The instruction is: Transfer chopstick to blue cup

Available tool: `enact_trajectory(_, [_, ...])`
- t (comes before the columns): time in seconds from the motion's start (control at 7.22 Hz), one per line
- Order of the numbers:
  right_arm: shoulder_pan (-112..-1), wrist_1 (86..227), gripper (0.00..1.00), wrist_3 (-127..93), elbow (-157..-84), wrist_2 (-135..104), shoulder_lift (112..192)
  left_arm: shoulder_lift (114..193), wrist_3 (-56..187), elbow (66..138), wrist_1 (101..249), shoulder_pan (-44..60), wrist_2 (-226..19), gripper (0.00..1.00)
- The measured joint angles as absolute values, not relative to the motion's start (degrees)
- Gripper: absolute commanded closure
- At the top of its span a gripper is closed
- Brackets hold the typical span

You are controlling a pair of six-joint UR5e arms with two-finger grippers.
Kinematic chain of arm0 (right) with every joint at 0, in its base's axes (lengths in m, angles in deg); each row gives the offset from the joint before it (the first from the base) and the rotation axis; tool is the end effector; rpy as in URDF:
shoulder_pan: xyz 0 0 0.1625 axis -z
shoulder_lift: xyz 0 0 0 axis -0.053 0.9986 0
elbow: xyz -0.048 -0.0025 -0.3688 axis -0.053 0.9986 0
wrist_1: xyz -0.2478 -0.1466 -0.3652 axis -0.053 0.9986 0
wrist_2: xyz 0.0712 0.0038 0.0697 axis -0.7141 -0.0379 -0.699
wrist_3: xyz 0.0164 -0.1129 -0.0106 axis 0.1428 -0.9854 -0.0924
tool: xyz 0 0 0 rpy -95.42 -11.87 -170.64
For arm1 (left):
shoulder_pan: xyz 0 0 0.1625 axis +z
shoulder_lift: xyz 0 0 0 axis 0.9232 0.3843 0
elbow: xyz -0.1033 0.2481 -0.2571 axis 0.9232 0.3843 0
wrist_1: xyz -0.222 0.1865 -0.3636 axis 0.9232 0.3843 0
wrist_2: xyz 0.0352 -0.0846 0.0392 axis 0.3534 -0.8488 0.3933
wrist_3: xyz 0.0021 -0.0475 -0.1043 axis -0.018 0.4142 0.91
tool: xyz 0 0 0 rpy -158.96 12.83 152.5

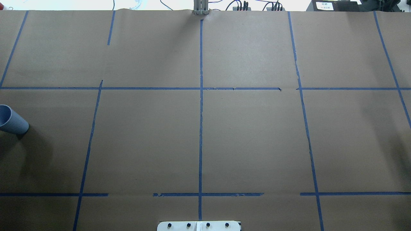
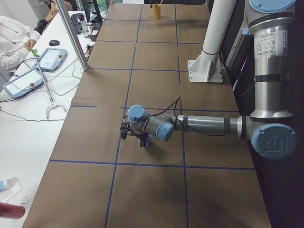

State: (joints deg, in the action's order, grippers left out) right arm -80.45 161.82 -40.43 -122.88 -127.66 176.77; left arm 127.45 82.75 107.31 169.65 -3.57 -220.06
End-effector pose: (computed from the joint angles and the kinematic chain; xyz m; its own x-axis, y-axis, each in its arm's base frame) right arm -0.0083 -0.5315 0.5894 0.6709 -0.3031 0.6768 0.1946 0.9526 0.2337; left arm 0.1261 -0.5123 0.5667 0.6201 -0.0648 -0.7818 0.0283 0.9978 -0.0603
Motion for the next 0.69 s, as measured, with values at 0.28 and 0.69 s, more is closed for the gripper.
enact_trajectory(0.28, [-80.30, 161.82, 0.00, -40.40, -122.92, -127.72, 176.61, 131.03, 95.01, 114.40, 169.51, -1.37, -220.46, 1.00])
enact_trajectory(0.69, [-79.72, 161.80, 0.00, -40.47, -123.15, -127.75, 176.54, 150.08, 125.62, 118.22, 165.09, 17.49, -213.96, 1.00])
